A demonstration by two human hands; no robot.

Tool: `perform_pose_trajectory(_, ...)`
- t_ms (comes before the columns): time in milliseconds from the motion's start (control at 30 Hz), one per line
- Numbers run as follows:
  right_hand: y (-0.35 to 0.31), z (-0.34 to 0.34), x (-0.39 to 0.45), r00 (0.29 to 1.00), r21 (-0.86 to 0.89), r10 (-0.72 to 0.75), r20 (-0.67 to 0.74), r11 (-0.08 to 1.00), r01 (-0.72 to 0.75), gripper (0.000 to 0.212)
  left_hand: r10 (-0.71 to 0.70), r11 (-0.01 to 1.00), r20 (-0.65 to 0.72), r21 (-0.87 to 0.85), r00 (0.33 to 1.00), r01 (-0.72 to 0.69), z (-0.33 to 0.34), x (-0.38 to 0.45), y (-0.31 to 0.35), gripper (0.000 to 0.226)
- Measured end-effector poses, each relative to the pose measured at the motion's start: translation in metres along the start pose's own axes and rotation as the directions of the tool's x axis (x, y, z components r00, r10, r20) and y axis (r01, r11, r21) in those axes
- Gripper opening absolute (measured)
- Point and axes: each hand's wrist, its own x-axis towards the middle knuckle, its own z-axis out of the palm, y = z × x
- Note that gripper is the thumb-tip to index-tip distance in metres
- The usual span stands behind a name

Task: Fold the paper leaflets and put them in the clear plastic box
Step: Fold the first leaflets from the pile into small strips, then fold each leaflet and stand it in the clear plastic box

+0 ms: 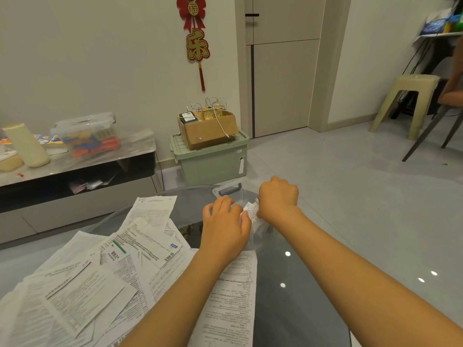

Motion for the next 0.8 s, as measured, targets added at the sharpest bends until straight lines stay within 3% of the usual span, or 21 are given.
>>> perform_pose_trajectory(267,0.006,-0.006,-0.019,0.996,0.098,-0.017,-0.09,0.995,0.025,0.032,-0.068,0.996,0.076,-0.055,0.995,0.072,-0.021,-0.009,0.003,0.044)
perform_pose_trajectory(500,0.005,-0.015,-0.063,0.972,0.301,-0.095,-0.215,0.94,0.158,0.024,-0.1,0.991,0.054,-0.078,0.994,0.104,-0.05,-0.042,0.013,0.042)
perform_pose_trajectory(700,-0.001,-0.012,-0.108,0.961,0.416,-0.15,-0.231,0.878,0.237,0.02,-0.138,0.984,0.075,-0.1,0.988,0.145,-0.078,-0.085,0.023,0.038)
perform_pose_trajectory(800,-0.007,-0.002,-0.134,0.956,0.436,-0.215,-0.199,0.854,0.283,0.021,-0.197,0.978,0.149,-0.039,0.969,0.205,-0.083,-0.115,0.025,0.041)
